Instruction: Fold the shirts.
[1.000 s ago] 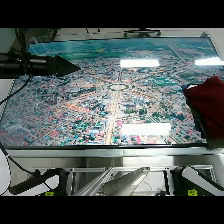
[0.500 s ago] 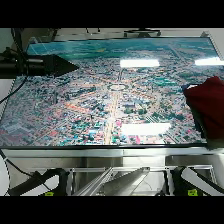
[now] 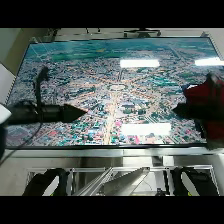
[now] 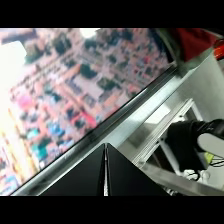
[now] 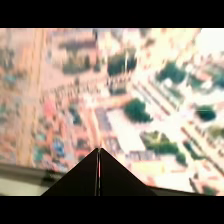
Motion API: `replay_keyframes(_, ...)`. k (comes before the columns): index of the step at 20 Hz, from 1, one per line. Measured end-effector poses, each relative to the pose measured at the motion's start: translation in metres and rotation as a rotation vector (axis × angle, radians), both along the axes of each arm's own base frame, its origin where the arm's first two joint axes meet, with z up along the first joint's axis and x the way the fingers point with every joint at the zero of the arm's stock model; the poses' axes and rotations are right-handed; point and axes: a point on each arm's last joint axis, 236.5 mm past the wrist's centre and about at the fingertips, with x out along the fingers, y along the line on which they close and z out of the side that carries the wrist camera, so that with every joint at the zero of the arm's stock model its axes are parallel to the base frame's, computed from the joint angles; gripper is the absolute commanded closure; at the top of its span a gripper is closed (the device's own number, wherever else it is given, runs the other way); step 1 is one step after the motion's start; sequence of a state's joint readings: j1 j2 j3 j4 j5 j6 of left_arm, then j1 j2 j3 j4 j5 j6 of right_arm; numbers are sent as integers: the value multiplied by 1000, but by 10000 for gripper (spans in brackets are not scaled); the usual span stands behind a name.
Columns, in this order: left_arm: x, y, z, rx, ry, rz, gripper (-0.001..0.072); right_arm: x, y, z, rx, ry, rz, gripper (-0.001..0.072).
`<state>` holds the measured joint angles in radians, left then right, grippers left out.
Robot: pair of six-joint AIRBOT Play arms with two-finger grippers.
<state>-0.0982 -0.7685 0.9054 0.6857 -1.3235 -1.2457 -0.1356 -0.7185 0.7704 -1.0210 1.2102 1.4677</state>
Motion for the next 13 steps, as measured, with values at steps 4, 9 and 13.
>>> replay_keyframes(4, -26, 10, -53, 14, 56, 72, 688, -28, 14, -41, -10, -5, 47, 691)
replay_keyframes(9, -33, 24, -65, 15, 44, 135, 688, -35, 21, -51, 2, -13, 59, 691)
replay_keyframes(13, -32, 38, -53, 10, -30, 203, 689, -36, 22, -52, 7, -17, 62, 691)
